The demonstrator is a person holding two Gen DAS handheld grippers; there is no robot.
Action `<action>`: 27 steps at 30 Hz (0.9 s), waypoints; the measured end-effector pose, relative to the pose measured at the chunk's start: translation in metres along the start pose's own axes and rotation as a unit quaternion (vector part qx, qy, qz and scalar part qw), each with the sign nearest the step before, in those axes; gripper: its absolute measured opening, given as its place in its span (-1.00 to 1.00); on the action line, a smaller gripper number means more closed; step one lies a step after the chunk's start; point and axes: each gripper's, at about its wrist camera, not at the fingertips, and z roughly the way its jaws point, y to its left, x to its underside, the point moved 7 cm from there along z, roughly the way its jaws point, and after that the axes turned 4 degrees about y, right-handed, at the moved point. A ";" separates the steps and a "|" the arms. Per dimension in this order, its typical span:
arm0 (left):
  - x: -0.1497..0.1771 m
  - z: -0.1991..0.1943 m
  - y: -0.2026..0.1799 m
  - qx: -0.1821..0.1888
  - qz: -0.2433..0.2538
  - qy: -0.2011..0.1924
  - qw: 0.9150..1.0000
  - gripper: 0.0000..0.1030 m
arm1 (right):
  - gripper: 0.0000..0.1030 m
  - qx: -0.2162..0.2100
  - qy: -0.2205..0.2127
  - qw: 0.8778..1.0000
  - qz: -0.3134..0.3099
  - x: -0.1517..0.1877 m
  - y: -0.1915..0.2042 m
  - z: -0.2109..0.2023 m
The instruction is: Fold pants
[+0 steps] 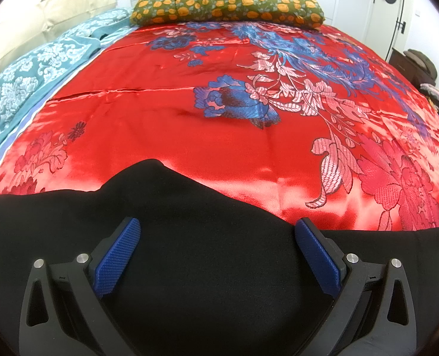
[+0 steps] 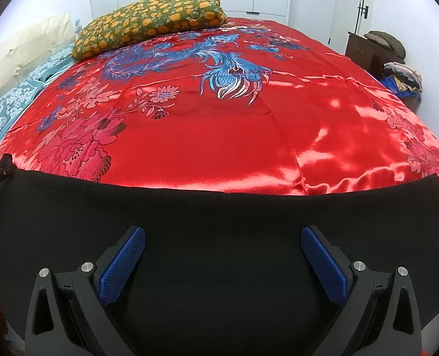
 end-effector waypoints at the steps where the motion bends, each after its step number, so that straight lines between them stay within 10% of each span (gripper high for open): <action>1: 0.000 0.000 0.000 0.000 0.000 0.000 1.000 0.99 | 1.00 0.000 0.000 1.000 0.000 0.000 0.000 0.000; 27: 0.000 0.000 0.000 0.000 0.000 0.000 1.000 0.99 | 1.00 -0.009 0.001 1.000 -0.008 0.002 0.000 -0.002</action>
